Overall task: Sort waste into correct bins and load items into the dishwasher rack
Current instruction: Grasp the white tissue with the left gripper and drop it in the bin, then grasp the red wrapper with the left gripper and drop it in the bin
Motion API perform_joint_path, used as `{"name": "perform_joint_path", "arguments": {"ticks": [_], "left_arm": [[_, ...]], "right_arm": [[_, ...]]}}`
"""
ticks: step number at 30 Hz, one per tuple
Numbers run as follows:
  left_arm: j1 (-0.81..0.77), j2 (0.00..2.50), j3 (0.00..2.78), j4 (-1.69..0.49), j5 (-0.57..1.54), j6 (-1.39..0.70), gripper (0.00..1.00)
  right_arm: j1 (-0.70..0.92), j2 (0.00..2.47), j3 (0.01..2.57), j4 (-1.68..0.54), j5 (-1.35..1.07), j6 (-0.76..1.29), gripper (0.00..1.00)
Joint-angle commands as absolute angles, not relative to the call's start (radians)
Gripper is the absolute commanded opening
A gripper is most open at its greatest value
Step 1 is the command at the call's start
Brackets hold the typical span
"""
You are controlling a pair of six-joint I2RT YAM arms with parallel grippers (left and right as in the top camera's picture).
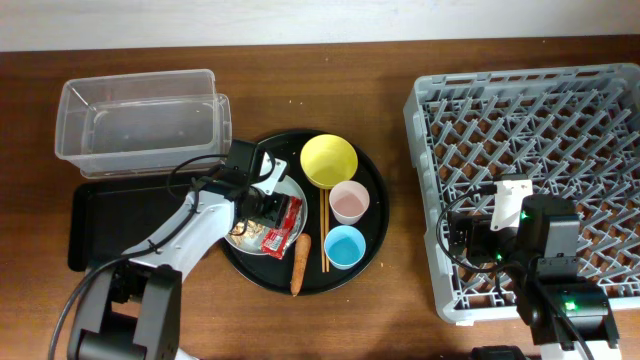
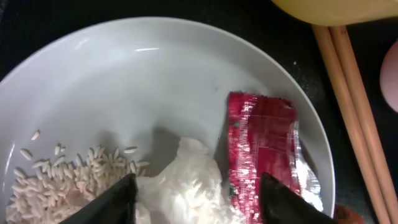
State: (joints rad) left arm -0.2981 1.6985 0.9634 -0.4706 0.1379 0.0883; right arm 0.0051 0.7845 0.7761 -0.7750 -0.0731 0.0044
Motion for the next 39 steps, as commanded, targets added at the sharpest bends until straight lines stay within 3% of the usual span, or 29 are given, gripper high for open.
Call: {"name": "perform_joint_path", "arguments": {"ticks": [1,2,3,7,10,14,17,18,19,20,21,23,27,31,39], "left_arm": [[-0.301,1.707,0.969,-0.48,0.13,0.092,0.28],[-0.298,1.707,0.97,-0.477,0.12,0.092,0.11],[-0.299,1.704,0.974,-0.479,0.076,0.092,0.0],[-0.284,1.581,1.089,-0.488,-0.066,0.092,0.0],[-0.152,1.472,1.188,-0.414,-0.158,0.092,0.0],[0.019,1.522,1.188,-0.244,-0.154,0.092,0.0],[0.063,1.66,1.188,-0.17,-0.154,0.092,0.01],[0.062,1.691,1.188,-0.159,-0.154,0.092,0.05],[0.062,1.718,1.188,-0.157,-0.154,0.092,0.29],[0.062,1.716,1.189,-0.146,-0.154,0.092,0.64],[0.06,1.702,1.198,-0.143,-0.154,0.092,0.72],[0.035,1.645,1.2,-0.184,-0.135,0.092,0.76],[-0.118,1.568,1.2,-0.546,0.168,0.092,0.75],[-0.335,1.636,1.143,-0.841,0.195,0.092,0.76],[-0.384,1.82,1.089,-0.839,0.188,0.092,0.76]], "right_arm": [[-0.001,0.782,0.799,-0.774,-0.078,0.015,0.98],[-0.001,0.782,0.799,-0.775,-0.078,0.015,0.98],[-0.001,0.782,0.799,-0.775,-0.078,0.015,0.98],[-0.001,0.782,0.799,-0.775,-0.078,0.015,0.98],[-0.001,0.782,0.799,-0.775,-0.078,0.015,0.99],[-0.001,0.782,0.799,-0.775,-0.078,0.015,0.98],[-0.001,0.782,0.799,-0.775,-0.078,0.015,0.98],[-0.001,0.782,0.799,-0.775,-0.078,0.015,0.98],[-0.001,0.782,0.799,-0.775,-0.078,0.015,0.98],[-0.001,0.782,0.799,-0.775,-0.078,0.015,0.98],[-0.001,0.782,0.799,-0.775,-0.078,0.015,0.98],[-0.001,0.782,0.799,-0.775,-0.078,0.015,0.98],[-0.001,0.782,0.799,-0.775,-0.079,0.015,0.98],[-0.001,0.782,0.799,-0.775,-0.079,0.015,0.98],[-0.001,0.782,0.799,-0.775,-0.078,0.015,0.98]]}}
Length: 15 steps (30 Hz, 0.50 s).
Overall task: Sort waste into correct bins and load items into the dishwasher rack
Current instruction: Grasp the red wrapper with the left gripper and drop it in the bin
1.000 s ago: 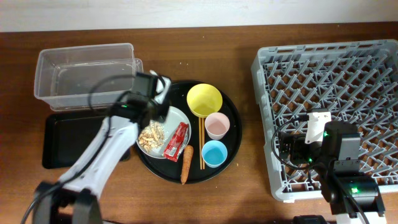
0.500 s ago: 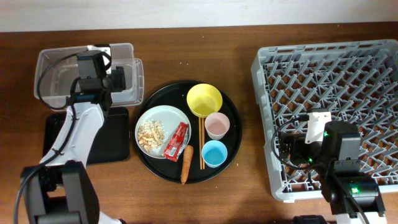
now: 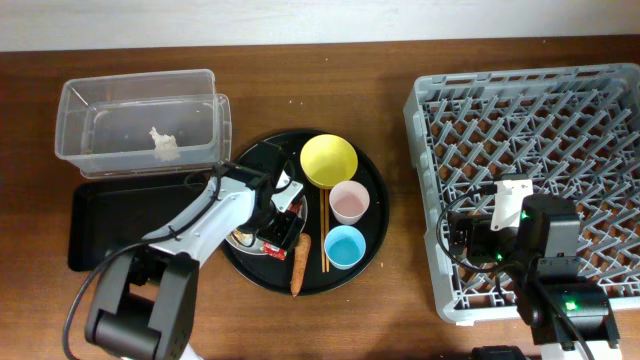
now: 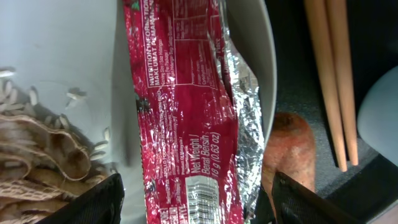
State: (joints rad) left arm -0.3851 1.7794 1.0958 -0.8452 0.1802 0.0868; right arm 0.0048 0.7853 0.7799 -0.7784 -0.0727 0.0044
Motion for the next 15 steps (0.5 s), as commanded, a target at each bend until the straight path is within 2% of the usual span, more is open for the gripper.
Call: {"name": "perform_joint_path", "arguments": {"ticks": [1,2,3,6,7,12,15], "left_arm": [[-0.384,1.825,1.089,-0.839,0.188,0.092,0.7],[-0.384,1.825,1.089,-0.839,0.188,0.092,0.58],[-0.384,1.825,1.089,-0.839,0.188,0.092,0.41],[-0.383,1.823,1.112,-0.845,0.188,0.092,0.2],[-0.382,1.823,1.129,-0.854,0.188,0.092,0.16],[-0.382,1.823,1.171,-0.907,0.187,0.092,0.14],[-0.378,1.823,1.226,-0.957,0.158,0.092,0.0]], "right_arm": [[-0.001,0.782,0.799,-0.775,-0.078,0.015,0.98],[-0.001,0.782,0.799,-0.775,-0.078,0.015,0.98],[-0.001,0.782,0.799,-0.775,-0.079,0.015,0.98],[-0.001,0.782,0.799,-0.776,-0.079,0.015,0.98],[-0.001,0.782,0.799,-0.778,-0.078,0.015,0.98],[-0.001,0.782,0.799,-0.782,-0.078,0.015,0.98],[-0.001,0.782,0.799,-0.782,-0.078,0.015,0.98]]}}
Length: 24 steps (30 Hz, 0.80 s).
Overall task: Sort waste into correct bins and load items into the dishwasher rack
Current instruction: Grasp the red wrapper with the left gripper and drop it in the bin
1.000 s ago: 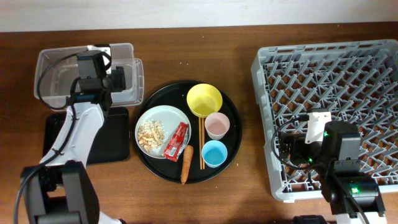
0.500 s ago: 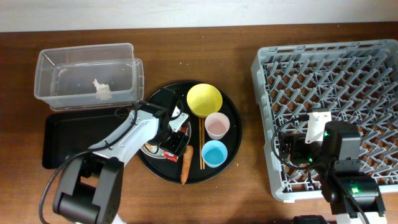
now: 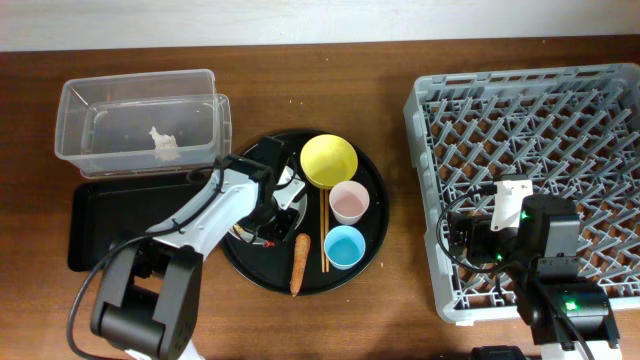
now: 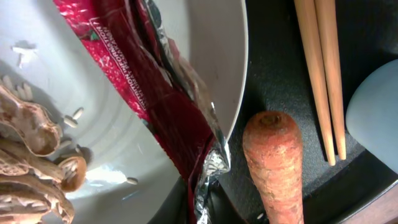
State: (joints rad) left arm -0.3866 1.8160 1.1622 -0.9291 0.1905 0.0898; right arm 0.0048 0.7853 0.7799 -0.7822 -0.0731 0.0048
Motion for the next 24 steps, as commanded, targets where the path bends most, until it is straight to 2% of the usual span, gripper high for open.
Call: {"name": "perform_joint_path", "arguments": {"ticks": [1,4,5,7,12,13,14,15,16,17,20,22,24], "left_arm": [[-0.373,1.823,1.271,-0.983,0.119,0.092,0.0],[-0.33,1.823,1.461,-1.074,0.052,0.092,0.0],[-0.271,1.823,1.564,-1.081,0.052,0.092,0.0],[-0.174,1.823,1.657,-1.034,0.051,0.092,0.0],[0.079,1.874,1.671,-0.799,0.052,0.091,0.02],[0.099,1.895,1.671,-0.782,0.052,0.092,0.07],[0.113,1.912,1.671,-0.769,0.052,0.092,0.18],[0.119,1.919,1.671,-0.759,0.052,0.092,0.46],[0.119,1.918,1.672,-0.751,0.053,0.092,0.58],[0.119,1.913,1.678,-0.754,0.056,0.092,0.63],[0.097,1.842,1.679,-0.784,0.062,0.091,0.66],[0.072,1.789,1.679,-0.87,0.175,0.091,0.66],[-0.008,1.773,1.678,-1.052,0.337,0.092,0.66]], "right_arm": [[-0.001,0.782,0.799,-0.782,-0.078,0.015,0.98],[-0.001,0.782,0.799,-0.782,-0.078,0.015,0.98],[-0.001,0.782,0.799,-0.782,-0.078,0.015,0.98],[-0.001,0.782,0.799,-0.782,-0.078,0.015,0.98],[-0.001,0.782,0.799,-0.782,-0.078,0.015,0.98],[-0.001,0.782,0.799,-0.782,-0.078,0.015,0.98],[-0.001,0.782,0.799,-0.782,-0.078,0.015,0.98],[-0.001,0.782,0.799,-0.782,-0.078,0.015,0.98],[-0.001,0.782,0.799,-0.782,-0.078,0.015,0.98],[-0.001,0.782,0.799,-0.783,-0.078,0.015,0.98],[-0.001,0.782,0.799,-0.783,-0.078,0.015,0.98],[-0.001,0.782,0.799,-0.783,-0.078,0.015,0.98],[-0.001,0.782,0.799,-0.783,-0.078,0.015,0.98]]}}
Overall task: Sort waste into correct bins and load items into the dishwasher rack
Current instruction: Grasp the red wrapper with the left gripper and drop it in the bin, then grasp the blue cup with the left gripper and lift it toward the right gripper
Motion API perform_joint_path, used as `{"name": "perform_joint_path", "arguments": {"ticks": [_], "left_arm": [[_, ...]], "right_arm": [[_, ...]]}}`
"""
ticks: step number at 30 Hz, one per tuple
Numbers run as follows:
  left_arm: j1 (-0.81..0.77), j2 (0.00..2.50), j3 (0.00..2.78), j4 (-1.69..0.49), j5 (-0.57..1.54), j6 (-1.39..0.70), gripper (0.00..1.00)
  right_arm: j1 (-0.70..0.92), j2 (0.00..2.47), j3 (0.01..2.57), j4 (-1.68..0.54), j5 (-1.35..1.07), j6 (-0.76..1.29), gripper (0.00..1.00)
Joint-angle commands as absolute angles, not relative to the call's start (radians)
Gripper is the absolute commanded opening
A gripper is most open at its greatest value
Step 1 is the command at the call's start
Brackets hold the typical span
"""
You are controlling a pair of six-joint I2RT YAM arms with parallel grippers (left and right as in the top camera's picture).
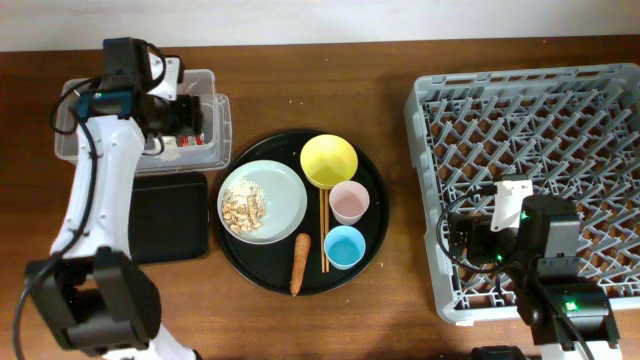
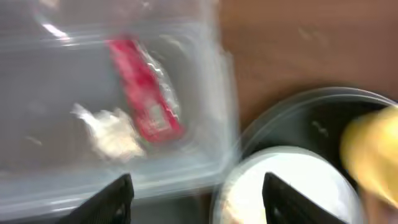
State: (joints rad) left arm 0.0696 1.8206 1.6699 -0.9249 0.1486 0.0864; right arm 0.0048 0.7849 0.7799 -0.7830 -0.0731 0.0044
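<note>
The red foil wrapper [image 2: 146, 93] lies inside the clear plastic bin [image 1: 140, 82], beside a crumpled white tissue [image 2: 115, 134]. My left gripper [image 1: 190, 125] hovers over the bin's right end, open and holding nothing, its dark fingers [image 2: 109, 202] spread wide in the blurred left wrist view. On the round black tray [image 1: 375, 225] sit a pale plate [image 1: 285, 180] with rice and shells, a yellow bowl [image 1: 329, 160], a pink cup [image 1: 349, 202], a blue cup [image 1: 343, 246], a carrot [image 1: 298, 263] and chopsticks [image 1: 323, 230]. My right gripper [image 1: 468, 237] rests over the rack; its jaws are unclear.
The grey dishwasher rack [image 1: 530, 120] fills the right side of the table. A black rectangular tray [image 1: 170, 215] lies in front of the clear bin, left of the round tray. Brown tabletop separates the round tray from the rack.
My left gripper was shut on the red wrapper at the plate's edge. Now it is open above the clear bin and the wrapper lies inside it. The right arm is unmoved.
At first my left gripper stood open over the tissue and wrapper on the plate, with the bin empty. Then the tissue lay in the bin and the gripper was open over the wrapper. It shut on the wrapper, which now lies in the bin too.
</note>
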Motion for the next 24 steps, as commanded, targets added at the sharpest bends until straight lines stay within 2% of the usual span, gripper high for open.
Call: {"name": "perform_joint_path", "arguments": {"ticks": [1,4,7,9,11,15,16,17,19,20,24], "left_arm": [[-0.064,1.773,1.673,-1.152,0.345,0.091,0.67],[-0.23,1.773,1.669,-1.341,0.355,0.092,0.68],[-0.345,1.773,1.663,-1.403,0.351,0.083,0.65],[-0.418,1.771,1.649,-1.481,0.201,-0.039,0.61],[-0.481,1.709,1.592,-1.488,0.168,-0.076,0.6],[-0.523,1.475,1.313,-1.235,0.102,-0.168,0.61],[-0.523,1.444,1.204,-1.075,0.141,-0.167,0.71],[-0.523,1.448,1.151,-0.993,0.184,-0.163,0.77],[-0.524,1.46,1.071,-0.867,0.302,-0.162,0.77],[-0.524,1.46,1.047,-0.823,0.355,-0.158,0.78],[-0.524,1.47,1.046,-0.804,0.352,-0.152,0.77]], "right_arm": [[-0.001,0.782,0.799,-0.783,-0.078,0.015,0.98],[-0.001,0.781,0.799,-0.797,-0.075,0.015,0.98],[-0.001,0.781,0.799,-0.855,0.017,0.061,0.98],[-0.001,0.781,0.799,-0.873,0.02,0.061,0.98],[-0.001,0.781,0.799,-0.879,0.02,0.061,0.98],[-0.001,0.782,0.799,-0.879,0.02,0.06,0.98],[-0.001,0.782,0.799,-0.879,0.02,0.06,0.99],[-0.001,0.782,0.799,-0.879,0.02,0.061,0.98],[-0.001,0.782,0.799,-0.879,0.02,0.061,0.98],[-0.001,0.782,0.799,-0.879,0.02,0.061,0.98],[-0.001,0.782,0.799,-0.879,0.02,0.061,0.98]]}}
